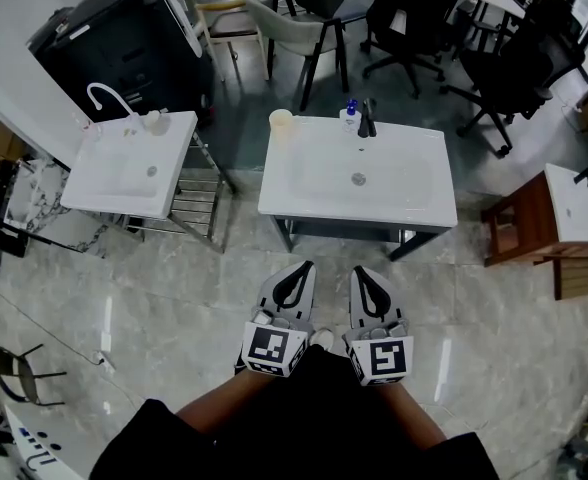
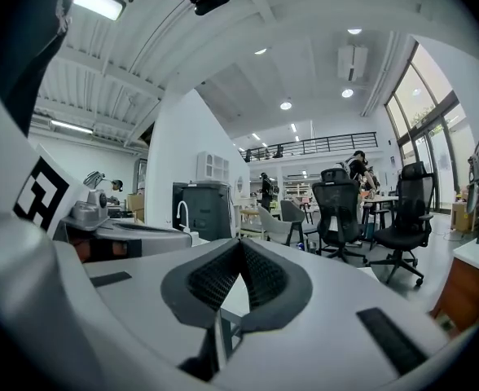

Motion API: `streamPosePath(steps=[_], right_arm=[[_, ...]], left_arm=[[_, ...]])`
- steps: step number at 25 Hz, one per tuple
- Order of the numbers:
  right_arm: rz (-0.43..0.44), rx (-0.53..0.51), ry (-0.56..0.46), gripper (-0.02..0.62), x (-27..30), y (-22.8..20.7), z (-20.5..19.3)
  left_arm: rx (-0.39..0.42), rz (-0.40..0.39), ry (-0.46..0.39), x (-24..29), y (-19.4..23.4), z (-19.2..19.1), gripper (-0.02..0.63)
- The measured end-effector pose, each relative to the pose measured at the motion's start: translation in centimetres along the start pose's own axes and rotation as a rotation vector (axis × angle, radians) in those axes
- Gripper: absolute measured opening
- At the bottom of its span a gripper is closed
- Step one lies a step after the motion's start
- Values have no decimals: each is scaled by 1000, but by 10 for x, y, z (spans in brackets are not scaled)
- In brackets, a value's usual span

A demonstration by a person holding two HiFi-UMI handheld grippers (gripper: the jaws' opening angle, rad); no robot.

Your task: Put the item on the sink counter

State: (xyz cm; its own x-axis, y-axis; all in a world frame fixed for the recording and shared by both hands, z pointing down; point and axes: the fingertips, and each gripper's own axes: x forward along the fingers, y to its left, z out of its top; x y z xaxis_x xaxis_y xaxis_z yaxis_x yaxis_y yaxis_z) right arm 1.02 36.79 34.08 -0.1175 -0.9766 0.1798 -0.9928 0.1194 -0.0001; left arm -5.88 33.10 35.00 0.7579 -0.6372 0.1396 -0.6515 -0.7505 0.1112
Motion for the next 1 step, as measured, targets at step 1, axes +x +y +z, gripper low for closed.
streamPosePath(steps=[1], right_arm=[[-5, 3, 1, 31, 1, -2, 0]], left_arm=[[-3, -1, 4, 1, -1, -2, 15]])
